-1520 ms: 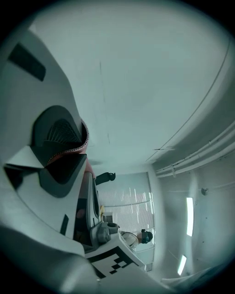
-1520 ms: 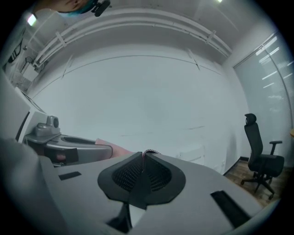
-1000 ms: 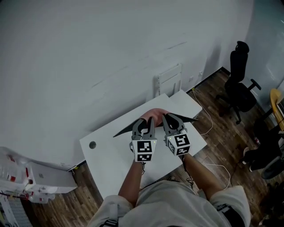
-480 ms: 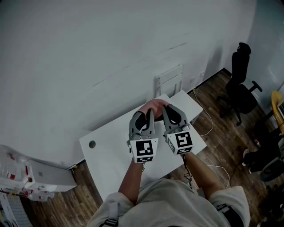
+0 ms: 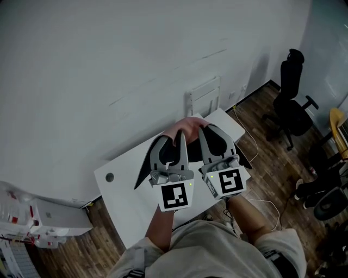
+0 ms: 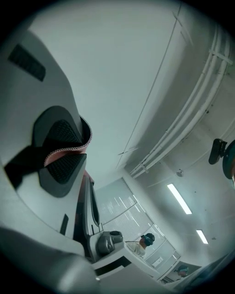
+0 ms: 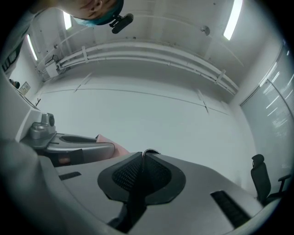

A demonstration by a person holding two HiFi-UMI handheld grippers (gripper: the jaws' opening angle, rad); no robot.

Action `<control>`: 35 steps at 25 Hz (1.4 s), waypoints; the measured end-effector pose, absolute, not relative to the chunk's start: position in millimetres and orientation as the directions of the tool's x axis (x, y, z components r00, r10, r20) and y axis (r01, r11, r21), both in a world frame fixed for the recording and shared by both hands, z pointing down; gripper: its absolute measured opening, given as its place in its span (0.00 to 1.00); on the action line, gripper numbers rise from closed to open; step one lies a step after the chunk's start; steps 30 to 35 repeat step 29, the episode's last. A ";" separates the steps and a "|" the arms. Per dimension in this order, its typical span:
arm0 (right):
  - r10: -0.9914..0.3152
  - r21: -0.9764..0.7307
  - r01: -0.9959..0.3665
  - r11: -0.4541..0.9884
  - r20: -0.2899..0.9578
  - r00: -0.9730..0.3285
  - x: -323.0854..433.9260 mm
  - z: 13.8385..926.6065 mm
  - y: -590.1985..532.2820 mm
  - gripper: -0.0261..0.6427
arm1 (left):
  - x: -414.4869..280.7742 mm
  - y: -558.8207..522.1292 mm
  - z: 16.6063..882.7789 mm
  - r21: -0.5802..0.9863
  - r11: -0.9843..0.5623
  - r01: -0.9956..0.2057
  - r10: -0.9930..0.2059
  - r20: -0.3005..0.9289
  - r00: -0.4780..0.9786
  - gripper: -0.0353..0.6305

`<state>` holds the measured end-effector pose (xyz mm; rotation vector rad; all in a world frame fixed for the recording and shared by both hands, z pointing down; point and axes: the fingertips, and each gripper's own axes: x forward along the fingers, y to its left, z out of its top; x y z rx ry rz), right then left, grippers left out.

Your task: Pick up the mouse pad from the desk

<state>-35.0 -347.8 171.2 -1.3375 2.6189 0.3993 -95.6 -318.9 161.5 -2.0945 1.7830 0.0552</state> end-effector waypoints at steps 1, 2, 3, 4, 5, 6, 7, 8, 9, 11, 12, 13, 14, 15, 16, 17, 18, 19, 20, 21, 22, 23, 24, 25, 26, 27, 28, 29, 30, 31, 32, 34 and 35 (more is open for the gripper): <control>-0.763 0.161 -0.811 0.562 -0.277 -0.584 -34.5 169.8 -343.7 0.12 | -94.8 -314.0 160.5 -0.263 -0.112 -0.958 -0.940 -0.283 0.188 0.15; -0.760 0.165 -0.809 0.564 -0.280 -0.587 -34.6 168.7 -339.3 0.12 | -94.6 -308.9 160.6 -0.258 -0.109 -0.960 -0.940 -0.287 0.184 0.15; -0.757 0.171 -0.807 0.565 -0.281 -0.590 -35.1 168.0 -334.8 0.12 | -95.2 -304.3 161.6 -0.252 -0.109 -0.961 -0.941 -0.285 0.181 0.15; -0.756 0.176 -0.806 0.565 -0.281 -0.591 -35.9 167.5 -331.0 0.12 | -96.2 -301.1 163.3 -0.247 -0.110 -0.963 -0.944 -0.277 0.179 0.15; -0.756 0.179 -0.806 0.564 -0.279 -0.592 -36.6 167.5 -328.5 0.12 | -97.4 -299.5 165.2 -0.240 -0.113 -0.964 -0.948 -0.266 0.177 0.15; -0.758 0.179 -0.807 0.563 -0.277 -0.591 -37.0 167.9 -327.5 0.12 | -98.2 -299.3 166.8 -0.232 -0.117 -0.966 -0.950 -0.256 0.177 0.15; -0.760 0.177 -0.808 0.563 -0.274 -0.589 -37.1 168.5 -327.5 0.12 | -98.5 -299.7 168.1 -0.226 -0.122 -0.966 -0.952 -0.248 0.178 0.15; -0.761 0.175 -0.808 0.563 -0.270 -0.589 -36.9 169.2 -327.8 0.12 | -98.2 -300.0 169.2 -0.222 -0.125 -0.967 -0.953 -0.243 0.179 0.15; -0.762 0.175 -0.807 0.564 -0.266 -0.590 -36.9 169.9 -327.8 0.12 | -97.8 -300.1 170.4 -0.220 -0.126 -0.967 -0.954 -0.240 0.179 0.15; -0.763 0.174 -0.806 0.566 -0.262 -0.592 -36.5 171.2 -327.1 0.11 | -97.4 -299.1 172.4 -0.216 -0.125 -0.968 -0.956 -0.236 0.176 0.15; -0.763 0.173 -0.806 0.566 -0.262 -0.592 -36.1 171.8 -326.8 0.11 | -97.3 -298.5 172.9 -0.216 -0.125 -0.968 -0.956 -0.235 0.175 0.15; -0.763 0.171 -0.806 0.567 -0.261 -0.591 -35.8 172.4 -326.5 0.11 | -97.2 -298.0 173.0 -0.217 -0.124 -0.968 -0.956 -0.234 0.175 0.15; -0.763 0.169 -0.806 0.567 -0.260 -0.591 -35.5 172.7 -326.0 0.11 | -96.9 -297.3 172.8 -0.219 -0.124 -0.968 -0.956 -0.233 0.176 0.15; -0.764 0.168 -0.807 0.567 -0.260 -0.591 -34.9 172.7 -325.2 0.11 | -96.4 -296.2 172.4 -0.221 -0.124 -0.967 -0.956 -0.233 0.176 0.15; -0.765 0.167 -0.807 0.566 -0.259 -0.590 -34.3 172.6 -324.0 0.11 | -95.6 -294.7 171.6 -0.226 -0.124 -0.966 -0.956 -0.235 0.177 0.15; -0.765 0.166 -0.808 0.566 -0.259 -0.589 -33.7 172.4 -322.9 0.11 | -94.9 -293.4 170.6 -0.231 -0.122 -0.965 -0.955 -0.239 0.178 0.15; -0.765 0.167 -0.807 0.567 -0.258 -0.590 -33.3 172.4 -322.3 0.12 | -94.3 -292.6 169.7 -0.235 -0.121 -0.964 -0.953 -0.243 0.179 0.15; -0.764 0.166 -0.806 0.569 -0.256 -0.592 -32.9 172.9 -322.1 0.12 | -93.9 -292.2 169.4 -0.238 -0.120 -0.964 -0.952 -0.246 0.180 0.15; -0.763 0.166 -0.804 0.572 -0.253 -0.595 -32.5 173.7 -322.3 0.12 | -93.5 -292.2 169.8 -0.239 -0.120 -0.964 -0.953 -0.246 0.179 0.15; -0.762 0.165 -0.802 0.574 -0.249 -0.597 -32.3 174.7 -322.6 0.12 | -93.2 -292.4 170.7 -0.237 -0.120 -0.964 -0.953 -0.245 0.179 0.15; -0.762 0.166 -0.801 0.576 -0.246 -0.599 -32.2 175.5 -322.9 0.12 | -93.1 -292.7 171.5 -0.235 -0.120 -0.965 -0.954 -0.243 0.178 0.15; -0.762 0.168 -0.800 0.576 -0.243 -0.600 -32.3 175.9 -322.9 0.12 | -93.2 -292.7 172.1 -0.234 -0.120 -0.965 -0.954 -0.242 0.178 0.15; -0.763 0.169 -0.800 0.575 -0.243 -0.599 -32.6 175.8 -322.3 0.12 | -93.4 -292.4 172.3 -0.234 -0.121 -0.965 -0.954 -0.240 0.178 0.15; -0.763 0.171 -0.801 0.574 -0.243 -0.599 -33.0 175.7 -321.3 0.12 | -93.8 -291.7 172.4 -0.234 -0.122 -0.965 -0.954 -0.239 0.179 0.15; -0.764 0.172 -0.802 0.572 -0.244 -0.598 -33.5 175.6 -320.0 0.11 | -94.4 -290.7 172.5 -0.234 -0.123 -0.964 -0.954 -0.239 0.179 0.15; -0.764 0.173 -0.802 0.572 -0.244 -0.597 -34.1 175.6 -318.7 0.12 | -95.0 -289.6 172.7 -0.234 -0.123 -0.964 -0.954 -0.238 0.180 0.15; -0.764 0.174 -0.802 0.571 -0.244 -0.597 -34.8 175.8 -317.3 0.12 | -95.7 -288.4 173.0 -0.233 -0.124 -0.965 -0.954 -0.238 0.180 0.15; -0.764 0.176 -0.802 0.571 -0.245 -0.597 -35.5 176.1 -316.0 0.12 | -96.5 -287.3 173.3 -0.232 -0.124 -0.965 -0.954 -0.238 0.180 0.15; -0.764 0.176 -0.802 0.571 -0.245 -0.597 -35.5 176.1 -316.0 0.12 | -96.5 -287.3 173.3 -0.232 -0.124 -0.965 -0.954 -0.238 0.180 0.15; -0.764 0.176 -0.802 0.571 -0.245 -0.597 -35.5 176.1 -316.0 0.12 | -96.5 -287.3 173.3 -0.232 -0.124 -0.965 -0.954 -0.238 0.180 0.15; -0.764 0.176 -0.802 0.571 -0.245 -0.597 -35.5 176.1 -316.0 0.12 | -96.5 -287.3 173.3 -0.232 -0.124 -0.965 -0.954 -0.238 0.180 0.15; -0.764 0.176 -0.802 0.571 -0.245 -0.597 -35.5 176.1 -316.0 0.12 | -96.5 -287.3 173.3 -0.232 -0.124 -0.965 -0.954 -0.238 0.180 0.15; -0.764 0.176 -0.802 0.571 -0.245 -0.597 -35.5 176.1 -316.0 0.12 | -96.5 -287.3 173.3 -0.232 -0.124 -0.965 -0.954 -0.238 0.180 0.15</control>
